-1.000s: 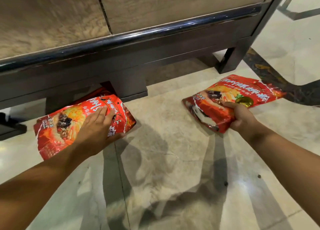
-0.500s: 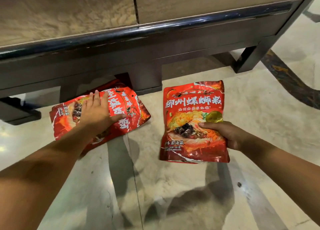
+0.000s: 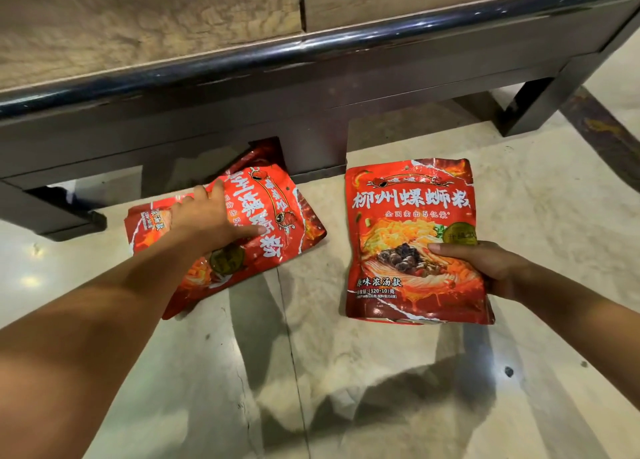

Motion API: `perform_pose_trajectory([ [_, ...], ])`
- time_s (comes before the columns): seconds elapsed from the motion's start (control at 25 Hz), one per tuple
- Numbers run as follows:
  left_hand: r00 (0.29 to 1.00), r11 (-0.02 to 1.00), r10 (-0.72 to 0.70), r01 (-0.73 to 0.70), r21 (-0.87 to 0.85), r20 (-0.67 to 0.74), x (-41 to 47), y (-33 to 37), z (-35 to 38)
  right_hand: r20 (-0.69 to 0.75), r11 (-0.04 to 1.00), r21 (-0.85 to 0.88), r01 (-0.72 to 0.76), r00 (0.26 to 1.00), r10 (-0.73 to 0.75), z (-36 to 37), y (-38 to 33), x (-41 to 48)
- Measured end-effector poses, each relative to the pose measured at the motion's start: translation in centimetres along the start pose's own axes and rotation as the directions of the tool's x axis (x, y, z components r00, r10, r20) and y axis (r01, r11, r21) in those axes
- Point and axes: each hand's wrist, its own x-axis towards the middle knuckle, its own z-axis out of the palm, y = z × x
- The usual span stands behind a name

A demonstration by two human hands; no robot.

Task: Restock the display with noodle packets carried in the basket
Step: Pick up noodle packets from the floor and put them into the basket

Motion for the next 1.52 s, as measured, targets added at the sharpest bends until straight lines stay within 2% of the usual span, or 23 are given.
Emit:
perform_pose_trajectory([
  [0.24,0.986,0.985,-0.086,0.106,-0.137,0.146,-3.2,1.9,1.0,0.046,0.998,-0.033,0.05,0.998,-0.049,0.4,-0.5,-1.0],
  [0.36,0.985,0.982,-0.05,0.079,-0.173,0.164,-4.1,1.7,1.0,0.046,0.999,-0.026,0.045,0.998,-0.043,0.6,-0.8,-1.7],
  [0.52,0.997,1.0,-0.029,0.029,0.004,0.069,-4.2,0.0,0.8,-0.019,0.998,-0.062,0.003,1.0,-0.004,0.6,-0.7,-2.1],
  [0.6,0.999,0.999,-0.03,0.029,0.024,0.044,-3.7,-0.3,1.0,-0.081,0.993,-0.119,0.004,0.997,-0.014,0.7,-0.8,-2.2],
  [0.68,0.996,0.997,-0.027,0.033,-0.074,0.088,-3.1,-0.4,1.0,-0.12,0.986,-0.166,0.009,0.992,-0.029,0.8,-1.1,-2.5],
  [0.8,0.982,0.953,-0.021,0.076,-0.294,0.185,-2.6,-0.4,1.0,-0.144,0.995,-0.1,0.021,0.989,-0.035,1.6,-1.6,-1.9],
  [0.96,0.981,0.942,-0.011,0.075,-0.328,0.192,-1.8,-0.5,1.2,-0.322,0.988,-0.104,0.116,0.936,-0.144,2.8,-0.2,0.7],
  [1.08,0.973,0.918,0.009,0.083,-0.387,0.231,-1.5,-1.1,1.3,-0.391,0.976,-0.158,0.15,0.898,-0.201,3.3,0.4,1.3],
  [1.2,0.956,0.799,0.094,0.094,-0.593,0.279,-3.6,-1.2,0.7,-0.366,0.981,-0.086,0.176,0.91,-0.195,3.5,-0.3,0.1],
  [1.24,0.958,0.755,0.072,0.129,-0.643,0.277,-5.2,-1.0,0.4,-0.338,0.987,0.012,0.157,0.93,-0.144,3.6,-0.5,-1.0],
  [1.32,0.971,0.657,-0.067,0.215,-0.723,0.228,-8.7,-0.6,0.2,-0.281,0.973,0.211,0.095,0.959,-0.032,4.0,-0.3,-3.3],
  [1.36,0.967,0.596,-0.126,0.254,-0.762,0.223,-11.1,-0.2,0.0,-0.274,0.965,0.259,0.05,0.961,0.024,4.2,0.0,-5.1],
  [1.44,0.94,0.462,-0.171,0.34,-0.819,0.294,-16.2,0.8,-1.5,-0.275,0.952,0.306,-0.017,0.956,0.106,4.5,0.8,-9.4],
  [1.52,0.907,0.383,-0.18,0.422,-0.822,0.382,-20.6,1.6,-4.2,-0.281,0.926,0.372,-0.066,0.943,0.18,4.1,1.2,-14.1],
])
